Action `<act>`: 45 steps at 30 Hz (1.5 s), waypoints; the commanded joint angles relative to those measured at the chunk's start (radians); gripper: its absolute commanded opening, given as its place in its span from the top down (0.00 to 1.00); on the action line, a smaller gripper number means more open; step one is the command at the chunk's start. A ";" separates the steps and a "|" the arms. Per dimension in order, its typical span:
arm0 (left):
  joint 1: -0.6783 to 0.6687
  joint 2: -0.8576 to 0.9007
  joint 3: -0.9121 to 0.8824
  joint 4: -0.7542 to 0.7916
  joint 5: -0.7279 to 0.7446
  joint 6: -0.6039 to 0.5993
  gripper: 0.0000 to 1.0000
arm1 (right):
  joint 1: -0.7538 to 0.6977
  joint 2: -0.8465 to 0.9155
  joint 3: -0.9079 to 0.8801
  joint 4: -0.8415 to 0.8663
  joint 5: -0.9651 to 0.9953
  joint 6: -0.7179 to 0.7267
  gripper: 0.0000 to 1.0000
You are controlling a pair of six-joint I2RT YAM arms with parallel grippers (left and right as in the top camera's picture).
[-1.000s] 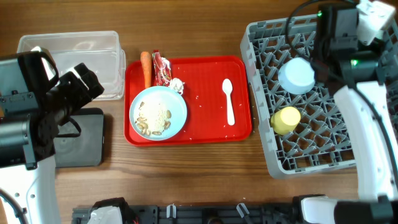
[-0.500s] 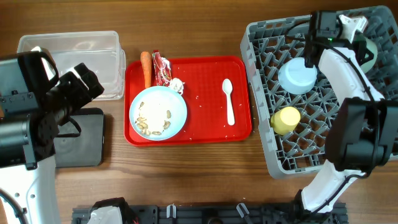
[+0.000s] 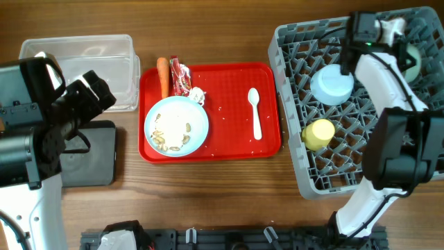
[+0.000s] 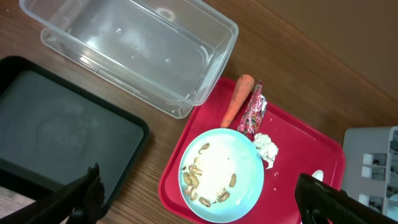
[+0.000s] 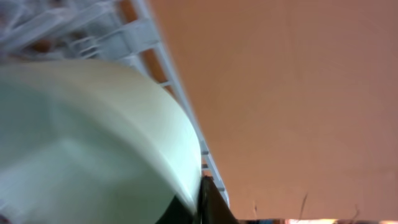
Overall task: Sort waste into correct bins and load items into the dishwasher rack
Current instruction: 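Place the second bowl into the dish rack with the right gripper, then grasp the white spoon on the red tray with the right gripper, then place the white spoon into the dish rack with the right gripper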
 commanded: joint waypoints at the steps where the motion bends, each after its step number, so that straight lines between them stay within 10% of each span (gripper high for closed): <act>1: -0.001 0.001 0.009 0.003 -0.017 -0.010 0.00 | 0.051 0.021 0.002 -0.063 -0.182 -0.015 0.45; 5: -0.001 0.001 0.009 0.003 -0.017 -0.010 0.00 | 0.073 -0.010 0.003 -0.101 -0.250 0.062 0.20; 18: -0.001 0.001 0.009 0.003 -0.017 -0.010 0.00 | 0.303 -0.494 0.031 -0.324 -1.604 0.231 0.37; 25: -0.001 0.001 0.009 0.003 -0.017 -0.010 0.00 | 0.506 -0.346 -0.063 -0.389 -1.239 0.623 0.42; 36: -0.001 0.001 0.009 0.003 -0.017 -0.010 0.00 | 0.507 0.057 -0.073 -0.324 -1.317 0.585 0.48; 41: -0.001 0.001 0.009 0.003 -0.017 -0.010 0.00 | 0.507 0.089 -0.066 -0.299 -1.353 0.579 0.90; 45: -0.001 0.001 0.009 0.003 -0.017 -0.010 0.00 | 0.505 0.018 -0.003 -0.355 -1.337 0.552 0.96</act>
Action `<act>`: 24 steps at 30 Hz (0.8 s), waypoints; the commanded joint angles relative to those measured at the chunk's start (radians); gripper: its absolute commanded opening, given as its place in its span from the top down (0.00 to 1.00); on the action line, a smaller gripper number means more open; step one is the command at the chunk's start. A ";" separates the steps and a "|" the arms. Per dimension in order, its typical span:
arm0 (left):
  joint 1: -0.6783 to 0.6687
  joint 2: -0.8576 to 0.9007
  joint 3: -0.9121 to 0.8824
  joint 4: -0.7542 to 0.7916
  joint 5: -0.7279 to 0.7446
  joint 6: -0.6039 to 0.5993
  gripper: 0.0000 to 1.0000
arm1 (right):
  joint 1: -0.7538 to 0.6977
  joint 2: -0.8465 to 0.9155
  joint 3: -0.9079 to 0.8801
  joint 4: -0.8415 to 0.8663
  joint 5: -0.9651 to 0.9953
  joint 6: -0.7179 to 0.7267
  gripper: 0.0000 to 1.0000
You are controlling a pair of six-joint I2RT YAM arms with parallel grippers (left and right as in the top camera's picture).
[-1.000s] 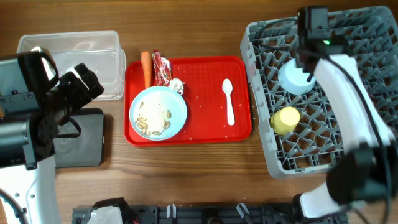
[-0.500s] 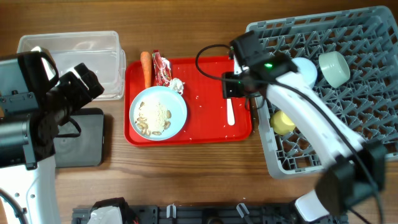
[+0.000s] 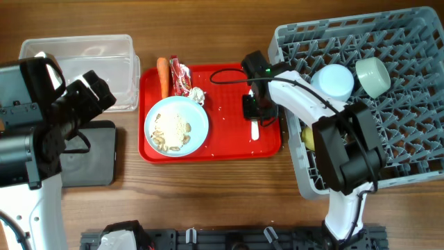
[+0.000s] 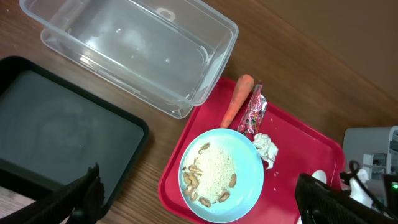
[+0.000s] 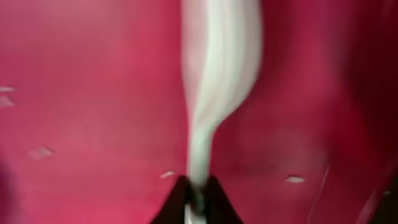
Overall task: Sort waste into correct bins and load items into the dishwasher rack
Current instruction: 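Place the white spoon into the dish rack with the right gripper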
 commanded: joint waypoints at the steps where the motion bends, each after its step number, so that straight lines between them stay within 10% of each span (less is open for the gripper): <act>1: 0.000 0.001 0.009 0.003 -0.017 -0.010 0.00 | -0.003 -0.083 0.068 -0.045 0.026 -0.029 0.96; 10: 0.000 0.001 0.009 0.003 -0.017 -0.010 0.00 | -0.118 -0.448 0.125 -0.054 0.292 -0.122 0.96; 19: 0.000 0.001 0.009 0.003 -0.017 -0.010 0.00 | -0.224 -0.300 0.071 -0.069 0.200 -0.362 0.95; 24: 0.000 0.001 0.009 0.003 -0.017 -0.010 0.00 | -0.222 -0.289 0.083 -0.076 0.175 -0.337 0.51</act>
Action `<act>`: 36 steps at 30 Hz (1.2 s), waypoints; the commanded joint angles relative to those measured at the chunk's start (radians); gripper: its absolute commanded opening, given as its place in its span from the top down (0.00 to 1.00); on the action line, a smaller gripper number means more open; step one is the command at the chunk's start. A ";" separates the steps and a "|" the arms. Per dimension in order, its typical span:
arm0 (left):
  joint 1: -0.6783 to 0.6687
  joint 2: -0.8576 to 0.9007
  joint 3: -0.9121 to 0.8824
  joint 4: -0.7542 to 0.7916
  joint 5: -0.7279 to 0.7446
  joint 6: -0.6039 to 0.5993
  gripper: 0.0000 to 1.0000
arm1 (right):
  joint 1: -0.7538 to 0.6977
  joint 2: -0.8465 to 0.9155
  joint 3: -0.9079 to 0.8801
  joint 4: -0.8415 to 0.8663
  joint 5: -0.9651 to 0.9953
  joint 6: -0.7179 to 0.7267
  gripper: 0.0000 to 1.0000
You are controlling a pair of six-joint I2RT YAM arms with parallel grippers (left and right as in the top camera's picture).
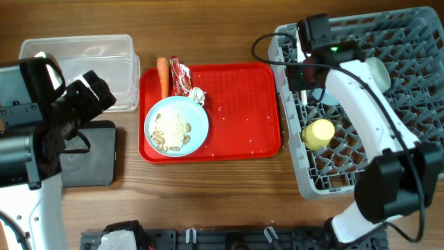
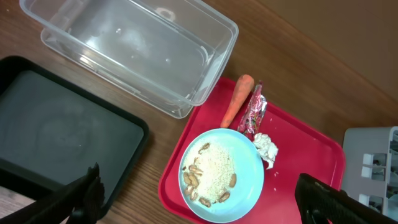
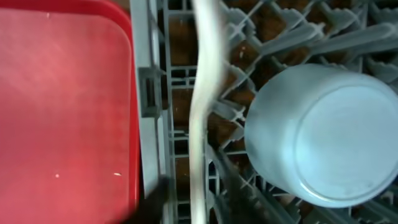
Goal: Sort waste into correct bins and load items into the dishwasher rack
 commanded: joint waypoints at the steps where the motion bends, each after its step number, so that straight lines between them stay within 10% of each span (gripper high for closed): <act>1: 0.000 0.001 0.009 0.003 -0.017 -0.010 0.00 | 0.007 -0.042 0.029 -0.016 -0.094 -0.010 0.43; 5: 0.000 0.001 0.009 0.003 -0.017 -0.010 0.00 | 0.021 -0.225 0.039 -0.043 -0.301 -0.010 0.34; 8: 0.000 0.001 0.009 0.003 -0.017 -0.010 0.00 | 0.038 -0.434 0.038 -0.079 -0.389 0.000 0.00; 21: 0.000 0.001 0.009 0.003 -0.017 -0.010 0.00 | 0.041 -0.995 -0.008 -0.245 -0.101 -0.016 0.00; 36: 0.000 0.001 0.009 0.003 -0.017 -0.010 0.00 | 0.038 -1.671 -1.169 0.631 -0.195 -0.190 0.00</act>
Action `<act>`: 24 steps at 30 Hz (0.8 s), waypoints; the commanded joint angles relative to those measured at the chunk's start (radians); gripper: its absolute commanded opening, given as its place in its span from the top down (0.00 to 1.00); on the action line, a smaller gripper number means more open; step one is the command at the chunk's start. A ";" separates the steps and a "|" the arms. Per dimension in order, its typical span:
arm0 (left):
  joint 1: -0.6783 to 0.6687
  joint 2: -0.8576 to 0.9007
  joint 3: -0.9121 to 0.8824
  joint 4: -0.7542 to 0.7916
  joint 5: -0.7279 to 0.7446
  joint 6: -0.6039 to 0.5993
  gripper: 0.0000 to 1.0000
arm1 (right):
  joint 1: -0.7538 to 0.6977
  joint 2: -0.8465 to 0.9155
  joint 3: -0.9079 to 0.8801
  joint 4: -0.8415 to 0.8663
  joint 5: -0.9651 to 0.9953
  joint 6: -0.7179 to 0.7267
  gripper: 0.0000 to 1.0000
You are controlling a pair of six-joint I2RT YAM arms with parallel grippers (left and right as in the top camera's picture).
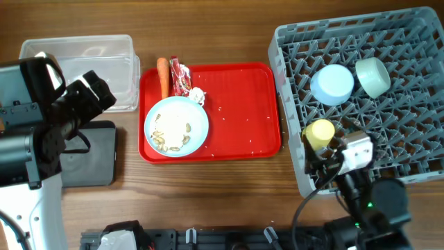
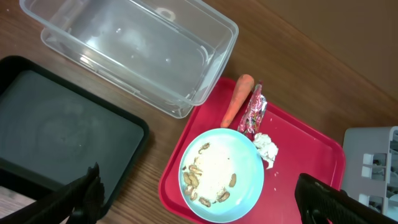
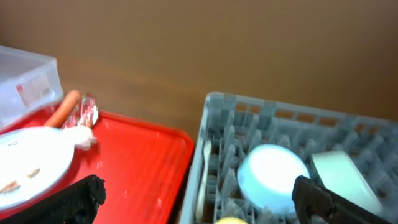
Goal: Sort waste into correct bins and load items into the dishwasher rack
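On the red tray sit a light blue bowl of food scraps, a carrot, a foil wrapper and a crumpled white napkin. The grey dishwasher rack holds a blue cup, a green bowl and a yellow cup. A white spoon sits at the rack's left edge. My right gripper is open and empty, low at the table's front by the rack. My left gripper hangs open high over the bowl and bins.
A clear plastic bin stands at the far left, with a black bin in front of it. Both are left of the tray. The rack fills the right side of the table.
My right gripper held the white spoon over the rack's left edge. Now the spoon is in the rack, and the gripper is open at the table's front. The left arm has not moved.
First my right gripper was at the rack's far right corner by the green bowl. Then the bowl sat in the rack and the gripper was on the spoon on the tray. Then the spoon was over the rack, and now it rests there, released.
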 commanded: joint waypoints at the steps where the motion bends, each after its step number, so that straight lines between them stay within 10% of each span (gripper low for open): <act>1: 0.000 0.000 0.009 0.003 -0.017 -0.010 0.00 | -0.002 -0.122 -0.167 0.129 -0.063 -0.017 0.00; 8: 0.000 0.000 0.009 0.003 -0.017 -0.010 0.00 | -0.002 -0.202 -0.435 0.531 -0.063 -0.018 0.00; 24: 0.000 0.000 0.009 0.003 -0.017 -0.010 0.00 | -0.001 -0.153 -0.441 0.407 -0.056 -0.020 0.00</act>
